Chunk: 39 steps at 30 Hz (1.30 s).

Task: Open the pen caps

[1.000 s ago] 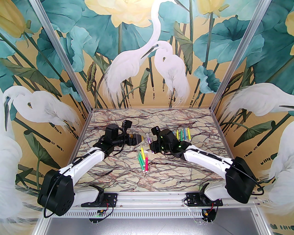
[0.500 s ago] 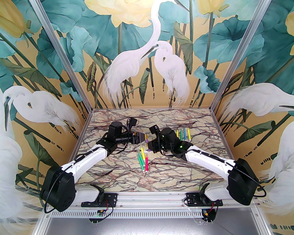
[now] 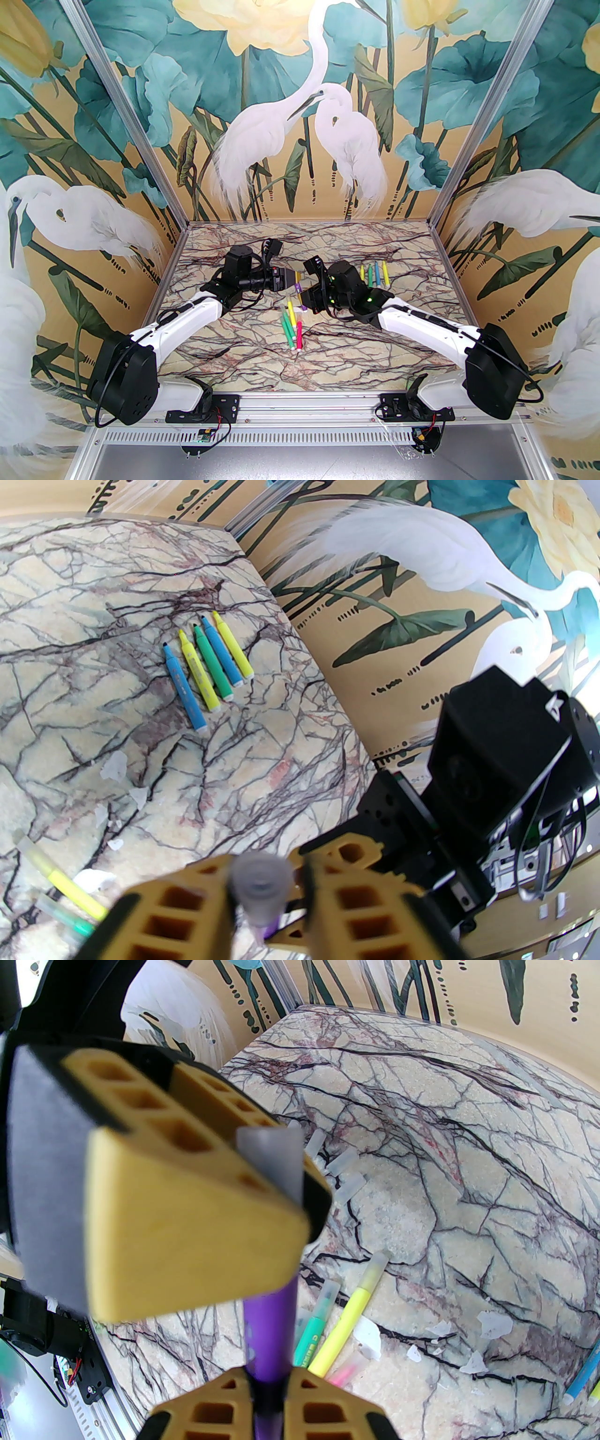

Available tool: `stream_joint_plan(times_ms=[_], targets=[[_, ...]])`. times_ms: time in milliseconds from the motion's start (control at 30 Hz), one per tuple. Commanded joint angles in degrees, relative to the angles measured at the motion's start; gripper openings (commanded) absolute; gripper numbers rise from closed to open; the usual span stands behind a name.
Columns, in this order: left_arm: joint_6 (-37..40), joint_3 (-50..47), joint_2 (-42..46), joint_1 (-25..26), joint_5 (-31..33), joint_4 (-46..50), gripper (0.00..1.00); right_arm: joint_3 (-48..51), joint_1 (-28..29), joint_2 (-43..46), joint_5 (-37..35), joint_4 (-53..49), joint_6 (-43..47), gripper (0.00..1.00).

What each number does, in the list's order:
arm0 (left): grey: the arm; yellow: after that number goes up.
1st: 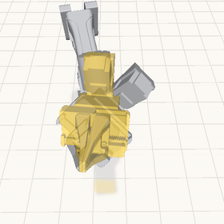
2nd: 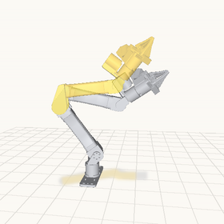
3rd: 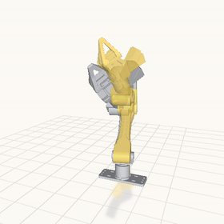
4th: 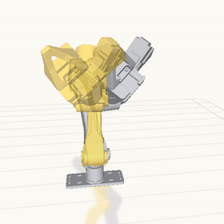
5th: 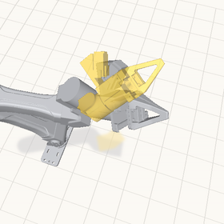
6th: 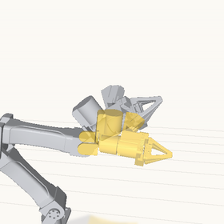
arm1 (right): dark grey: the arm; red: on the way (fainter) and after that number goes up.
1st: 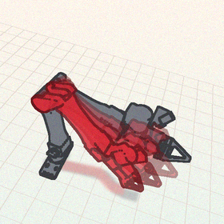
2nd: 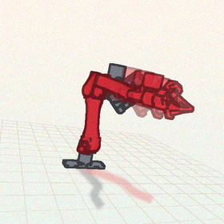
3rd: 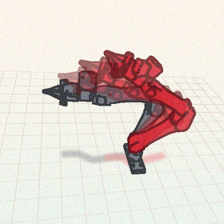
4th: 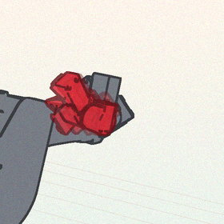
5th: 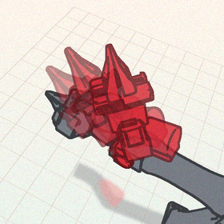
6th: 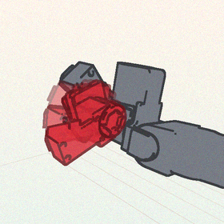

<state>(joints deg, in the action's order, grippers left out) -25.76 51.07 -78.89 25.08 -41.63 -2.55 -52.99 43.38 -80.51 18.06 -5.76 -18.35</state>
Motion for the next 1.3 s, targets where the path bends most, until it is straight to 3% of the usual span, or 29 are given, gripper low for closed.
stream_joint_plan(times_ms=[0,100,167,333,567,733,967,1267], targets=[[-0.2,1.7,-1.0,0.4,-1.6,-1.0,0.16,0.9,0.1,1.4,-0.3,0.7,0.5,0.06],[-0.7,1.8,-1.0,0.3,-2.1,-1.5,0.11,1.0,0.1,1.3,-1.2,1.2,0.4,0.24],[-1.1,1.9,-0.9,0.4,-2.5,-1.7,0.09,1.0,0.1,1.1,-1.5,1.7,0.3,0.32],[-1.8,2.1,-0.7,0.4,-3.8,-2.5,0.06,-0.2,0.1,-1.0,-2.2,2.5,0.0,0.37],[-1.9,1.9,-0.2,0.4,-3.8,-2.3,0.05,-1.0,0.1,-2.2,-2.0,2.8,-0.1,0.31],[-2.0,2.1,-0.1,0.4,-3.0,-2.4,0.04,-0.9,0.0,-1.9,-1.9,2.1,0.1,0.17],[-2.2,3.8,-0.3,0.3,2.8,0.6,0.0,1.4,0.0,-0.3,-2.2,0.3,1.2,0.01],[-3.3,5.2,0.2,0.2,12.3,3.2,0.0,7.2,0.0,2.9,-3.7,-1.8,2.3,0.0]])
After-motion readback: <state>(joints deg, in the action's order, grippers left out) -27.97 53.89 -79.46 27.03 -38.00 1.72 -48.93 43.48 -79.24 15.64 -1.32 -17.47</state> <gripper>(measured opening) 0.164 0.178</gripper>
